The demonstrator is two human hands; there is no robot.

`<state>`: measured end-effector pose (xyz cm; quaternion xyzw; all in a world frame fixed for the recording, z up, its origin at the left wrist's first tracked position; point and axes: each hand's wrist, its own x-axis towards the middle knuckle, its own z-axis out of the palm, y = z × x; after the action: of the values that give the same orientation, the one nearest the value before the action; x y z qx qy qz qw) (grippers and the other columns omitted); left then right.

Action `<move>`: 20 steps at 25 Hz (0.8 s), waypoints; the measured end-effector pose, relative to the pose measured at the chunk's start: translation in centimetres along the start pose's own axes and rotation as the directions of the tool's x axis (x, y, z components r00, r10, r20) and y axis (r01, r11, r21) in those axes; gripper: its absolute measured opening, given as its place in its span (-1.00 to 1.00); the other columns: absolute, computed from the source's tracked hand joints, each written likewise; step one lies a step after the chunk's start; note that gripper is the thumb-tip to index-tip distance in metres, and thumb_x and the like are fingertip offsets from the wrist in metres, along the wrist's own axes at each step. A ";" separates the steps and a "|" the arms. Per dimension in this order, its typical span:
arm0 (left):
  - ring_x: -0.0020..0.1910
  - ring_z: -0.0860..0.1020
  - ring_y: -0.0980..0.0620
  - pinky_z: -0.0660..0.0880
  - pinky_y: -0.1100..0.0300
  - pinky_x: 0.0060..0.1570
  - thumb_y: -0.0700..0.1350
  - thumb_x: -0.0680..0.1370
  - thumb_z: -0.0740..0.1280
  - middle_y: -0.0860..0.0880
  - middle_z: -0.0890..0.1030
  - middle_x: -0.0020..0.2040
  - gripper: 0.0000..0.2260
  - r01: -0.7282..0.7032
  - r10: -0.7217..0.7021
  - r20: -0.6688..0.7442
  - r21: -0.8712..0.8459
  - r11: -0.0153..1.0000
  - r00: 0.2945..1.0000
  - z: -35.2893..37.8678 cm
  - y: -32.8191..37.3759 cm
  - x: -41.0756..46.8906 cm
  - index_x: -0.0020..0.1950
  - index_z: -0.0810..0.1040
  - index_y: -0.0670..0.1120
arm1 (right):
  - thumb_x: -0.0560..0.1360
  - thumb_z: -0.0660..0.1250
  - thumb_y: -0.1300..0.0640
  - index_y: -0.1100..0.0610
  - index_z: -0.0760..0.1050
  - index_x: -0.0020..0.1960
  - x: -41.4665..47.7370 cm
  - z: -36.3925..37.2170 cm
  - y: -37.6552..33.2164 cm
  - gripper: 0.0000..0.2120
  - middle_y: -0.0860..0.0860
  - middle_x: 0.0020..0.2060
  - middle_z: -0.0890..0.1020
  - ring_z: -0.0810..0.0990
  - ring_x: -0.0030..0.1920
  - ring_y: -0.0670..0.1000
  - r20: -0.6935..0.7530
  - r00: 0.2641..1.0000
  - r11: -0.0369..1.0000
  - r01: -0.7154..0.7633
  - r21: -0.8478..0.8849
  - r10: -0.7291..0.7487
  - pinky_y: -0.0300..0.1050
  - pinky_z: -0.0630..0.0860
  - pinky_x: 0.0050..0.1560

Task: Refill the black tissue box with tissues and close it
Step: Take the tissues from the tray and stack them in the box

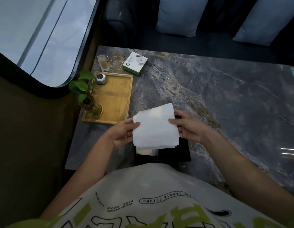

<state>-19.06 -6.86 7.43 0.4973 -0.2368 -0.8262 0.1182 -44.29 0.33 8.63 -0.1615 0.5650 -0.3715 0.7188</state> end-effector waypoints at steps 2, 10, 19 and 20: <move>-0.11 0.70 -0.01 0.65 0.12 -0.20 -0.28 0.52 0.36 -0.09 0.70 0.02 -0.68 -0.097 0.097 0.007 0.002 0.995 0.995 0.0 0.6 -0.1 0.22 0.53 0.02 | 0.52 0.32 0.37 -0.02 0.54 0.23 0.0 0.1 -0.3 -0.60 0.11 0.01 0.72 0.73 -0.12 0.08 0.004 0.999 0.999 0.042 0.024 -0.043 0.00 0.68 -0.15; -0.06 0.70 0.01 0.64 0.13 -0.20 -0.36 0.52 0.32 0.01 0.73 -0.02 -0.74 -0.550 0.539 0.109 0.149 0.822 0.835 0.5 2.2 -1.3 0.11 0.63 -0.09 | 0.47 0.27 0.49 0.17 0.60 0.12 -0.2 1.1 -1.9 -0.65 0.06 -0.10 0.72 0.69 -0.11 0.04 -0.044 0.924 0.925 0.379 -0.021 -0.380 -0.06 0.64 -0.05; 0.00 0.65 -0.13 0.57 -0.12 -0.02 -0.56 0.48 0.20 -0.12 0.71 -0.05 -0.67 -0.668 0.648 0.213 0.415 0.617 0.731 0.7 3.5 -2.6 0.14 0.59 -0.32 | 0.38 0.08 0.65 0.11 0.65 -0.36 -1.3 1.5 -3.1 -0.43 -0.06 -0.39 0.68 0.61 -0.39 -0.11 -0.037 0.869 0.860 0.481 -0.171 -0.493 -0.28 0.50 -0.40; -0.01 0.66 -0.03 0.59 -0.03 -0.02 -0.59 0.46 0.20 -0.01 0.72 -0.08 -0.63 -0.689 0.664 0.235 0.429 0.584 0.709 1.0 3.7 -2.9 0.17 0.57 -0.31 | 0.38 0.08 0.65 0.10 0.65 -0.36 -1.4 1.5 -3.2 -0.43 -0.07 -0.39 0.68 0.61 -0.38 -0.11 -0.039 0.864 0.852 0.486 -0.193 -0.502 -0.26 0.50 -0.39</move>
<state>-18.69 -8.48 11.96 0.3617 -0.6108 -0.6426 0.2885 -44.16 -1.06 12.10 -0.3478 0.5662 -0.4989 0.5564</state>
